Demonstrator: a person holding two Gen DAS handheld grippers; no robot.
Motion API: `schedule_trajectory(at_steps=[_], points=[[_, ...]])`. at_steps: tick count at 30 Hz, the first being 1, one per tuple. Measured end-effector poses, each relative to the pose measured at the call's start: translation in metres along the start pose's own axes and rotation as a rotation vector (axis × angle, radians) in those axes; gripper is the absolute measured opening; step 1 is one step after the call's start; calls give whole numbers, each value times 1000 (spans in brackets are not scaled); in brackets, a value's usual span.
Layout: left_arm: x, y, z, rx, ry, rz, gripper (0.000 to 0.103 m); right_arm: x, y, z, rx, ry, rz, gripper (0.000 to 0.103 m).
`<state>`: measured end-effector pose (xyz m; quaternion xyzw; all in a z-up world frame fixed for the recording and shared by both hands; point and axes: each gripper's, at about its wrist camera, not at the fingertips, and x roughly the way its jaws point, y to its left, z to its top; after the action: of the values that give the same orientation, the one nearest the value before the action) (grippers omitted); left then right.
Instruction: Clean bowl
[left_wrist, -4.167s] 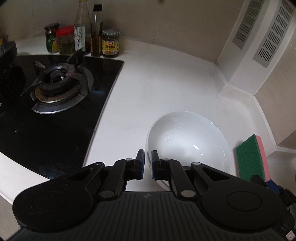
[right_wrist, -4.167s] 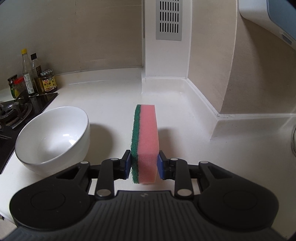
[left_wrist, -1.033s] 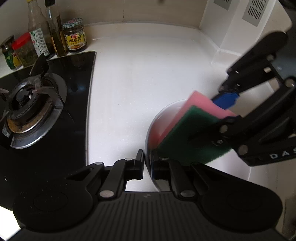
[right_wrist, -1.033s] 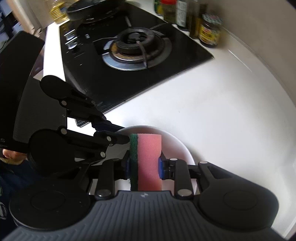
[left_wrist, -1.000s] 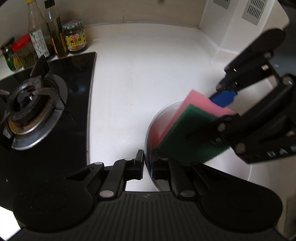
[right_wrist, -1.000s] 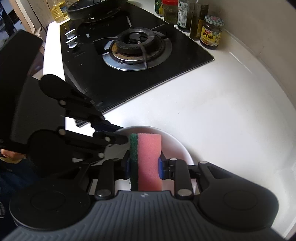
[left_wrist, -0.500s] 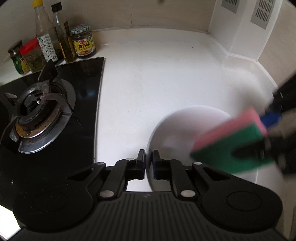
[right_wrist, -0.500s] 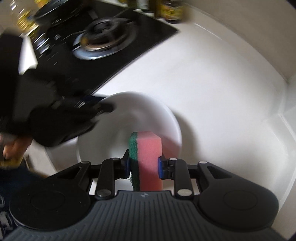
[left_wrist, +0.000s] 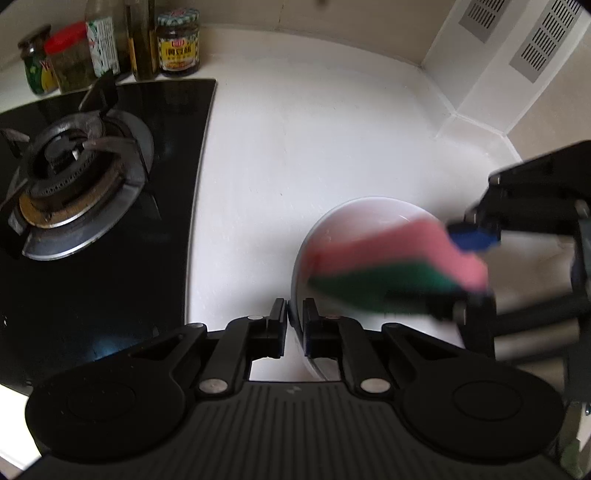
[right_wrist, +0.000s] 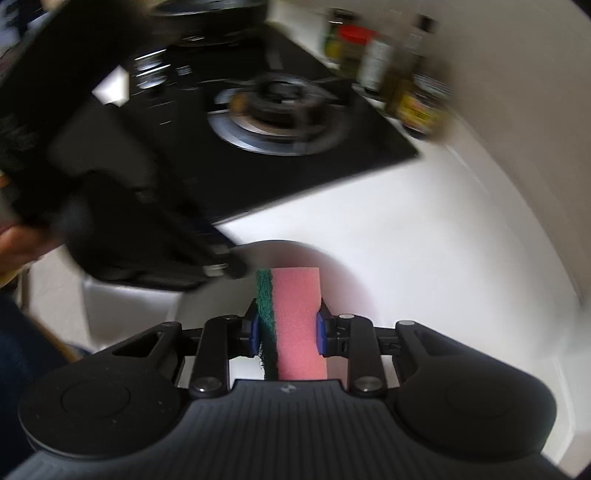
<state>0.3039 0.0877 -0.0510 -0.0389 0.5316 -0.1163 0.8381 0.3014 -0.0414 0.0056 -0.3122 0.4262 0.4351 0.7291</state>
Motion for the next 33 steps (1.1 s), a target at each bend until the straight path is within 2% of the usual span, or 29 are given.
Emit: schedule_trajectory(at_steps=[3, 7, 8, 10, 11, 12, 16, 19, 21, 25, 27, 28, 29, 31, 33], points=[[3, -3, 2, 16, -22, 23, 5, -4, 8, 2, -10, 41, 118, 24], [10, -16, 10, 95, -24, 70, 9, -15, 11, 0, -16, 58, 172, 23], [11, -18, 13, 112, -9, 77, 9, -19, 6, 0, -2, 57, 166, 23], [15, -20, 22, 153, 34, 82, 9, -23, 1, 0, -22, 47, 98, 23], [17, -20, 26, 169, 61, 76, 9, -22, -1, 2, -54, 35, 25, 23], [18, -19, 30, 172, 83, 69, 9, -16, 0, 5, -79, 25, -8, 23], [20, -15, 36, 161, 116, 43, 8, 5, 10, 6, -209, 27, -91, 23], [19, -14, 32, 145, 103, 40, 8, 14, 33, 4, -280, 31, -82, 24], [19, -13, 31, 132, 97, 40, 8, 15, 46, 2, -305, 35, -38, 24], [19, -16, 29, 124, 86, 59, 10, 3, 55, 4, -261, 38, 141, 24], [19, -15, 29, 116, 86, 60, 11, -8, 39, 2, -201, 33, 210, 24], [19, -13, 30, 106, 89, 51, 11, -14, 27, 2, -132, 16, 220, 24], [18, -10, 30, 95, 92, 43, 11, -19, 17, 0, -73, -9, 206, 23], [18, -5, 31, 70, 100, 26, 10, -21, 12, -2, -53, -60, 87, 23], [18, -3, 32, 56, 104, 17, 10, -5, 11, -1, -19, -88, 35, 23]])
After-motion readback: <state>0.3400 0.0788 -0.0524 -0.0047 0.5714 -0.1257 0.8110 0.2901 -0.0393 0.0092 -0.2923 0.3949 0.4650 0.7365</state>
